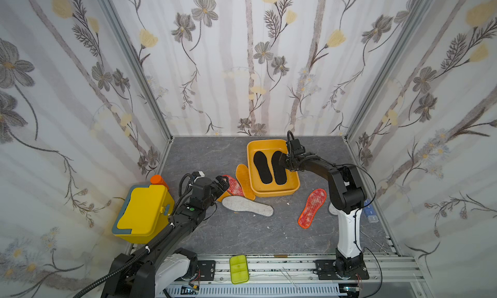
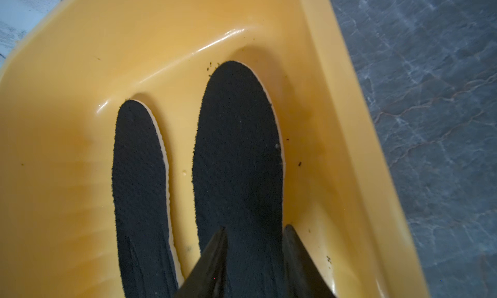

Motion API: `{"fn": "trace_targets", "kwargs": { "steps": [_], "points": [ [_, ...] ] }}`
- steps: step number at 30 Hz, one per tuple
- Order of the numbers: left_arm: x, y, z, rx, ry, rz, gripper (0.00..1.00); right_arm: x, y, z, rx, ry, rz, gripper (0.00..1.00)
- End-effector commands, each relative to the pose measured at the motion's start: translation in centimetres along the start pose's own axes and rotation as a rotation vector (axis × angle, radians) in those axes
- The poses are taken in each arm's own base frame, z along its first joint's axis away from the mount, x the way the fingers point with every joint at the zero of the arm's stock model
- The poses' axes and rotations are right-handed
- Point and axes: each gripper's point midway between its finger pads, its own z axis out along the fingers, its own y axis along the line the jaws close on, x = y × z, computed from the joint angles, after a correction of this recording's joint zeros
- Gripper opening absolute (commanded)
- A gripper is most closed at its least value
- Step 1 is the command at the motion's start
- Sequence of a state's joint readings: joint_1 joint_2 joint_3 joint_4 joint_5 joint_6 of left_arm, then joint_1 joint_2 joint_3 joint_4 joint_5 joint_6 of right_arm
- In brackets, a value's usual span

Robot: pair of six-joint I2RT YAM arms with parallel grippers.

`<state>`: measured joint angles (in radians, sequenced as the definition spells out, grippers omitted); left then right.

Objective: Put the insoles into the storage box
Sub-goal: Place the insole in the storage box.

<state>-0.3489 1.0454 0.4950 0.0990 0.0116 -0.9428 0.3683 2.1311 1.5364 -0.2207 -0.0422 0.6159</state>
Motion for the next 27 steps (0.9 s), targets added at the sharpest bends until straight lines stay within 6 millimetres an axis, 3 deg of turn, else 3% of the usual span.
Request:
{"fn": "trace_targets", "kwargs": {
  "steps": [1,16,20,27],
  "points": [
    [-0.3,-0.1,0.0,0.0,-0.012,0.002,1.0,-0.6,0.3,-0.2,-0.006,-0.016,-0.005,0.36],
    [-0.1,0.0,0.2,-0.004,-0.003,0.002,1.0,-1.9,2.2,-3.2,-0.068,-0.038,-0.019,0.47],
    [0.0,0.1,0.3,-0.006,0.0,0.002,1.0,-3.1,3.2,-5.9,-0.111,-0.06,-0.062,0.49],
    [0.4,0.3,0.5,-0.006,0.016,-0.004,1.0,-4.8,2.8,-12.5,-0.152,-0.122,-0.184,0.55]
  ]
}}
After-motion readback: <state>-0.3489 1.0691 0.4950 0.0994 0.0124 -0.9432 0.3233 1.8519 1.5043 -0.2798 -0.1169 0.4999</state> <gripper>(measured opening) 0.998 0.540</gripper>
